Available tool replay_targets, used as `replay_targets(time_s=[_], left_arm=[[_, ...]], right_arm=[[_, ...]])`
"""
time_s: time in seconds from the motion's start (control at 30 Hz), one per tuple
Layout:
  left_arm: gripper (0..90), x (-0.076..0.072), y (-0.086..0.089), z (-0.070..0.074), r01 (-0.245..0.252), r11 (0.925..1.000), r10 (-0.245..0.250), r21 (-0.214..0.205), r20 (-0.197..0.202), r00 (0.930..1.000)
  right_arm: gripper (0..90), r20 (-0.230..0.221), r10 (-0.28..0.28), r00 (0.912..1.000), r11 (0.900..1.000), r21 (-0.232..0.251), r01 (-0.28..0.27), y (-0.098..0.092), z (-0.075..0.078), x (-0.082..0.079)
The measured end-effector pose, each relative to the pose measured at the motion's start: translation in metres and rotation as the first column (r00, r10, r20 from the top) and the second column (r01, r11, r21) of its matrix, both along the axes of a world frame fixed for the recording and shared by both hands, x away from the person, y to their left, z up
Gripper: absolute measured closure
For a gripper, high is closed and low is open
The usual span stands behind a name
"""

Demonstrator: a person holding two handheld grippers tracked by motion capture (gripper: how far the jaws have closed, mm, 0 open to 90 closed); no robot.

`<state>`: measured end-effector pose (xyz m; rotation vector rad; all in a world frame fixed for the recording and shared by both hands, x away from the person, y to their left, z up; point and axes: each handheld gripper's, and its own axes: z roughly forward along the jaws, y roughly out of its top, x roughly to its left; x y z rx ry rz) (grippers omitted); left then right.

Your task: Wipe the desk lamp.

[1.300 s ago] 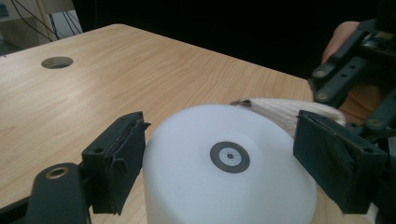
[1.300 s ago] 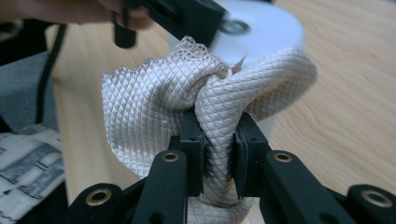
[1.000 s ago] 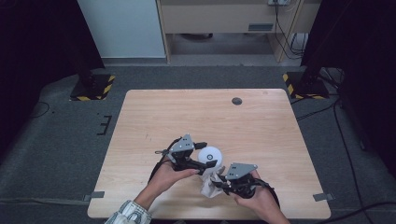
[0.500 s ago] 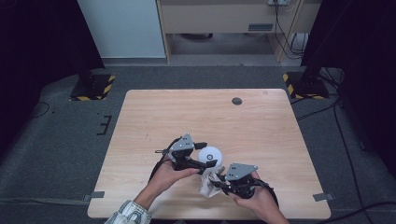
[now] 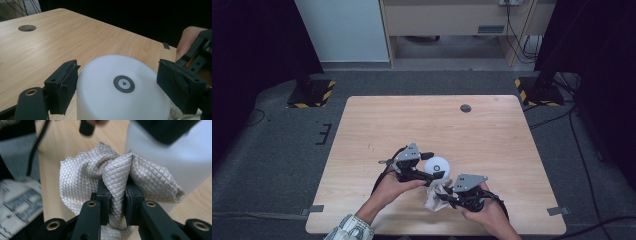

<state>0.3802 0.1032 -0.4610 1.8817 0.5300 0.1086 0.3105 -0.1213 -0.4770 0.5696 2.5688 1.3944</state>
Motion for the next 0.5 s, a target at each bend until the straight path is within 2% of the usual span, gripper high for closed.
replay_targets(time_s=[0.07, 0.17, 0.2, 0.23, 0.33, 0.43, 0.47, 0.5], left_arm=[[16.9, 0.000, 0.000, 0.000, 0.000, 1.0000, 0.000, 0.001, 0.000, 1.0000], [16.9, 0.000, 0.000, 0.000, -0.001, 1.0000, 0.001, 0.002, 0.000, 1.0000], [16.9, 0.000, 0.000, 0.000, 0.000, 1.0000, 0.000, 0.002, 0.000, 1.0000], [16.9, 0.000, 0.000, 0.000, 0.000, 1.0000, 0.000, 0.002, 0.000, 1.0000], [16.9, 0.000, 0.000, 0.000, 0.000, 1.0000, 0.000, 0.004, -0.002, 1.0000], [16.9, 0.000, 0.000, 0.000, 0.000, 1.0000, 0.000, 0.004, -0.002, 1.0000], [16.9, 0.001, 0.000, 0.001, 0.003, 1.0000, -0.003, 0.007, -0.002, 1.0000], [16.9, 0.001, 0.000, 0.001, 0.002, 1.0000, -0.002, 0.008, -0.004, 1.0000]], right_arm=[[77.3, -0.002, 0.000, 1.0000, 1.0000, 0.005, 0.000, 0.000, 0.000, 0.000], [77.2, -0.017, 0.005, 0.9998, 0.9998, -0.017, -0.006, 0.002, -0.006, 0.002], [77.1, -0.037, 0.005, 0.9993, 0.9987, -0.050, -0.007, 0.005, -0.012, 0.003], [77.1, -0.037, 0.005, 0.9993, 0.9987, -0.050, -0.007, 0.005, -0.012, 0.003], [77.1, -0.057, 0.007, 0.9984, 0.9956, -0.093, -0.013, 0.009, -0.020, 0.004], [77.2, -0.053, 0.010, 0.9986, 0.9966, -0.081, -0.014, 0.010, -0.018, 0.004], [77.2, -0.041, 0.012, 0.9991, 0.9990, -0.043, -0.014, 0.009, -0.012, 0.003], [77.2, -0.029, 0.013, 0.9995, 0.9996, -0.025, -0.014, 0.008, -0.009, 0.002]])
